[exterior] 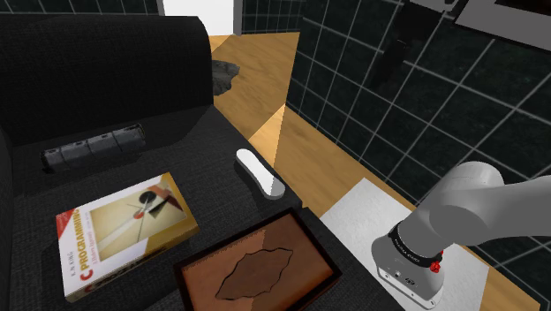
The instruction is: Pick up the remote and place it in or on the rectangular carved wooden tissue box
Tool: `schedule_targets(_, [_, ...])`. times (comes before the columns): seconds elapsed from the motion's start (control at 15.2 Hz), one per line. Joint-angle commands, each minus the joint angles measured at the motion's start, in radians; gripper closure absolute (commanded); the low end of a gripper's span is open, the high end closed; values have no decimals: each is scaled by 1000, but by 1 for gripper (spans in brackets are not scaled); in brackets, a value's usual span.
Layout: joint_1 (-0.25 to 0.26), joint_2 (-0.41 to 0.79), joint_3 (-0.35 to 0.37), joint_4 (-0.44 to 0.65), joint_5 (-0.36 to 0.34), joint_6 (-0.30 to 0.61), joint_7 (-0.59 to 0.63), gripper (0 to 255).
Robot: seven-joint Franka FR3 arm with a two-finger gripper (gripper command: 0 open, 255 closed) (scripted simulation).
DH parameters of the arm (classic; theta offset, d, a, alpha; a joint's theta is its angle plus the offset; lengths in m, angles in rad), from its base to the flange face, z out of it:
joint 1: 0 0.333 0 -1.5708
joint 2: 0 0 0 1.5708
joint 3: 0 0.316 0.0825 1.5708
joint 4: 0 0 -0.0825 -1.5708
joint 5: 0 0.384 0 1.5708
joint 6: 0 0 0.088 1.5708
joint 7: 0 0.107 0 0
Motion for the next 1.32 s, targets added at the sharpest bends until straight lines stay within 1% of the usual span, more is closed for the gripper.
schedule_targets(0.0, [0, 0, 0, 0, 0, 0, 0, 0])
schedule_targets(0.33, [10, 55, 81, -88, 49, 137, 86, 0])
schedule_targets(0.66, [22, 147, 162, -143, 91, 280, 170, 0])
schedule_targets(0.99, [31, 275, 243, -164, 121, 426, 254, 0])
schedule_targets(1.25, [32, 401, 306, -156, 129, 540, 326, 0])
